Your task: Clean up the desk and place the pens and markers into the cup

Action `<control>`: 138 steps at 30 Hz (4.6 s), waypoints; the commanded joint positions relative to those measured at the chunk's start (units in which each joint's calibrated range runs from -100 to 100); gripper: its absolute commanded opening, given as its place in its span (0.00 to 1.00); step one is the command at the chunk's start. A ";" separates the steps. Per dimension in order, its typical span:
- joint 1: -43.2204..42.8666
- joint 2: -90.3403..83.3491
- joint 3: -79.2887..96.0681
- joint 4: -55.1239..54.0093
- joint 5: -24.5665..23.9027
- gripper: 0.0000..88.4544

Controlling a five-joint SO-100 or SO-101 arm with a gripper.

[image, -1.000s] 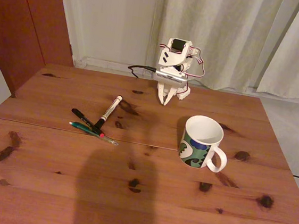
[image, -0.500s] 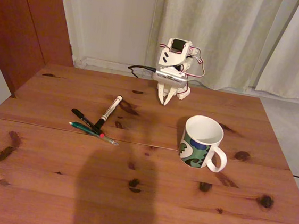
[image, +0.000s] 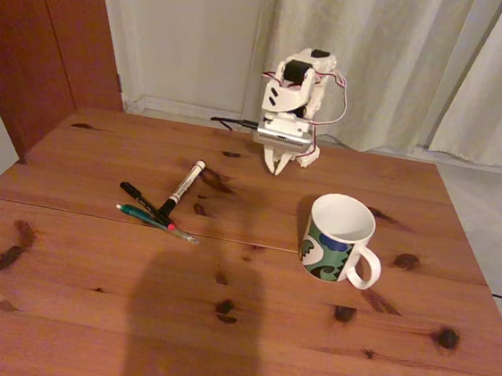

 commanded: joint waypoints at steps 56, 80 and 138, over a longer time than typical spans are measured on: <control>24.36 70.38 -56.48 -8.03 7.00 0.01; 25.80 70.30 -48.19 -20.16 7.31 0.17; 17.92 56.48 -33.58 -39.00 -2.38 0.01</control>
